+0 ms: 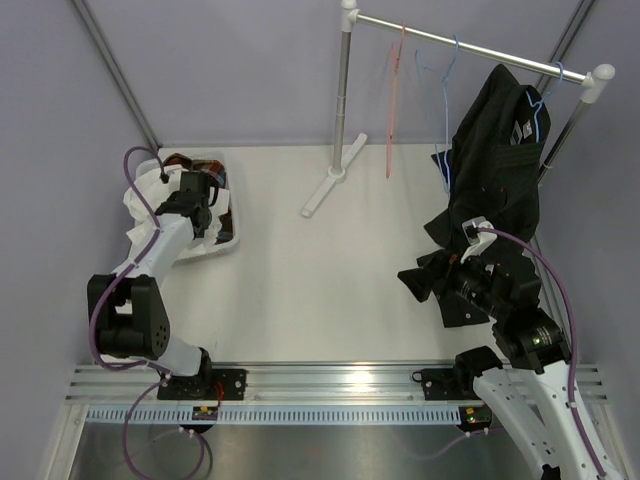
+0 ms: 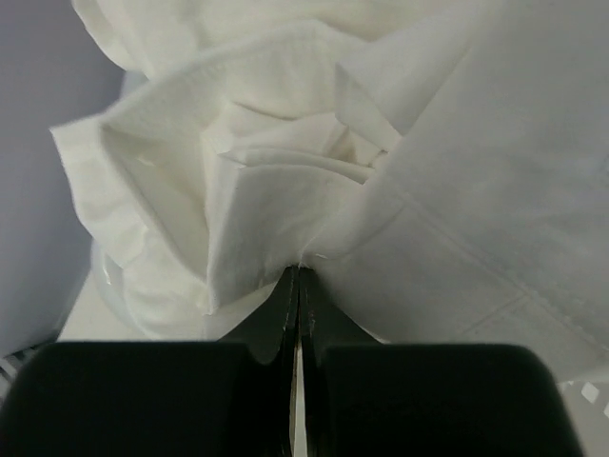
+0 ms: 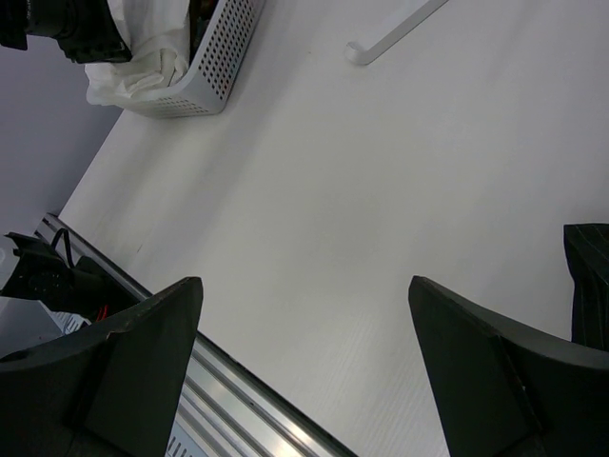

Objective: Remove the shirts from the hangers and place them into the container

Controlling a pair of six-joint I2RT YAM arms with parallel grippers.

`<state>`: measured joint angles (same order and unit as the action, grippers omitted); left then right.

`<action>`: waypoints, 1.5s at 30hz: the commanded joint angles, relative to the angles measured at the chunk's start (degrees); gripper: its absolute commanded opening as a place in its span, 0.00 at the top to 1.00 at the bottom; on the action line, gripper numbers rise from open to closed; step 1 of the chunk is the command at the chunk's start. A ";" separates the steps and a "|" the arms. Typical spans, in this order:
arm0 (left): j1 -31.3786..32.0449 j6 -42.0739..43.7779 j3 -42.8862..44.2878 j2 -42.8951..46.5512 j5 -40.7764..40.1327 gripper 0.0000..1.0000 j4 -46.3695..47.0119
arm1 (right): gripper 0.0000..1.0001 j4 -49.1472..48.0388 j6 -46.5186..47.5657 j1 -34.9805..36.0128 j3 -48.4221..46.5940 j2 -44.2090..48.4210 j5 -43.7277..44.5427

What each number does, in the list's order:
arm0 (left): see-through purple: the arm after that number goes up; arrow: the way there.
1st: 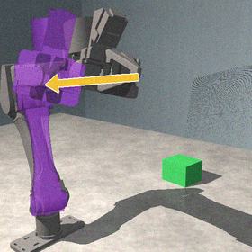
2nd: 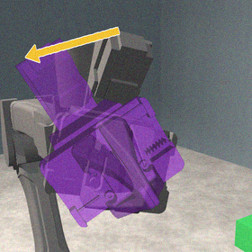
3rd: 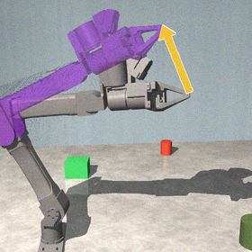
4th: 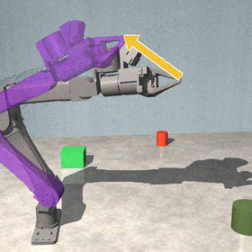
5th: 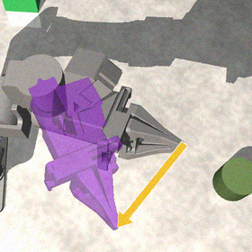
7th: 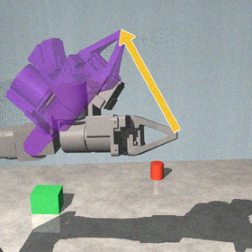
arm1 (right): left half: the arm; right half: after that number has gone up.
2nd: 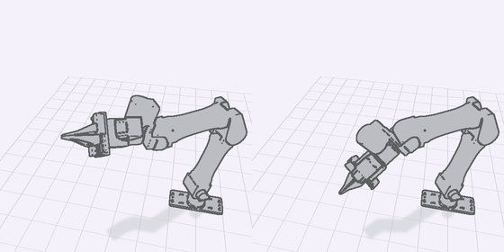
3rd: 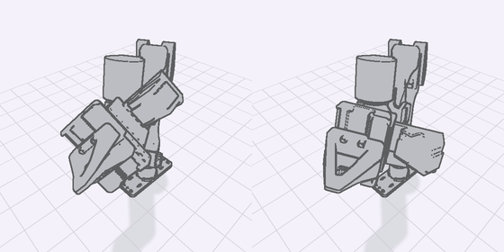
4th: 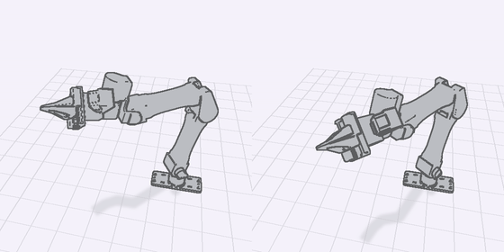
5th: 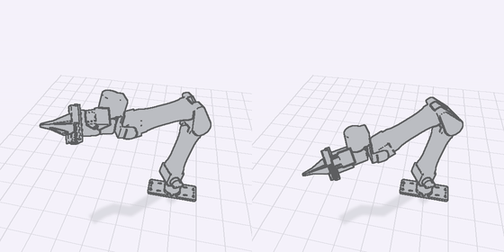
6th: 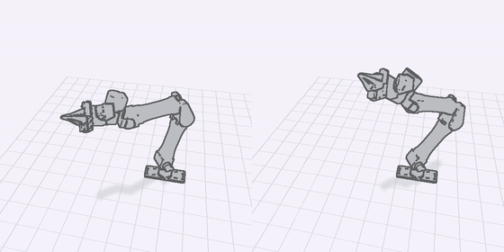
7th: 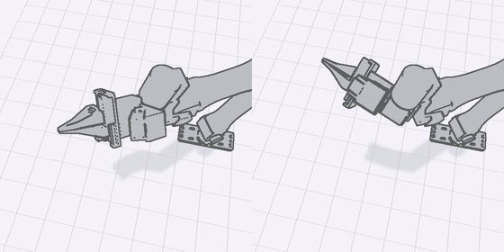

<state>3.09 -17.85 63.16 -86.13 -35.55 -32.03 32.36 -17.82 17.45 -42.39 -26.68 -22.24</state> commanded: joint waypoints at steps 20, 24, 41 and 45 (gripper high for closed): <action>-0.19 -5.71 -7.70 13.09 9.36 0.81 -1.63 | 0.01 -1.16 -0.11 -0.14 -0.32 0.13 -1.67; -0.19 -5.36 -6.29 14.67 10.24 0.71 -1.72 | 0.01 -1.16 -0.11 -0.14 -0.32 0.05 -1.67; -0.11 -5.44 -1.91 20.20 16.55 0.41 -2.25 | 0.01 -1.42 -0.28 -0.14 -0.15 -0.48 -1.58; 1.47 -7.20 2.83 21.18 22.79 0.41 -2.25 | 0.01 -1.33 -0.11 -0.14 -0.15 -0.57 -1.49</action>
<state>3.31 -23.27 60.14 -67.31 -18.85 -36.38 32.36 -17.82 17.45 -42.39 -27.03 -23.24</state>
